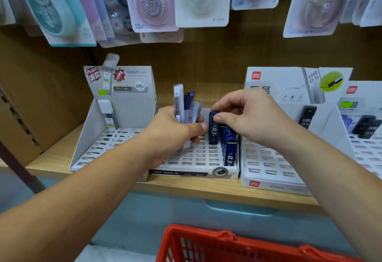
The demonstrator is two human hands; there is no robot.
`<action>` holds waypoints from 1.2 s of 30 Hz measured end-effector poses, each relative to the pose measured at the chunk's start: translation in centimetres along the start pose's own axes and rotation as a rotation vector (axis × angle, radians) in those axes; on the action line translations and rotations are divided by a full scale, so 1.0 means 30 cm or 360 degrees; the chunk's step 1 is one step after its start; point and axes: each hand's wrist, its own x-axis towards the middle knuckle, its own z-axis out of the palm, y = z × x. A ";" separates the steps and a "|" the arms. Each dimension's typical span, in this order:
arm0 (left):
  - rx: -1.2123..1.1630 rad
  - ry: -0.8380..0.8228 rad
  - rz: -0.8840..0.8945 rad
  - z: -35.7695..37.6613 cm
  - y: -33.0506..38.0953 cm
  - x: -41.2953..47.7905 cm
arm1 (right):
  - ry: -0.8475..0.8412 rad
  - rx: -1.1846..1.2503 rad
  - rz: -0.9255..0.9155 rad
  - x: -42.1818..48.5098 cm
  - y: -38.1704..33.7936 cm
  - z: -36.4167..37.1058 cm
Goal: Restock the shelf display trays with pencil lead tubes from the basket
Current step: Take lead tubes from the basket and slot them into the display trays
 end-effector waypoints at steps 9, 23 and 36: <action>-0.0022 -0.0048 0.0013 -0.020 0.002 -0.010 | -0.0064 -0.0314 -0.0023 -0.008 -0.019 0.001; -0.0109 -0.0593 0.0090 -0.030 0.050 -0.036 | -0.0017 0.0624 -0.0035 -0.007 -0.075 -0.006; 0.0030 -0.0384 -0.0022 -0.051 0.047 -0.032 | 0.0530 0.0882 0.0228 0.008 -0.052 -0.019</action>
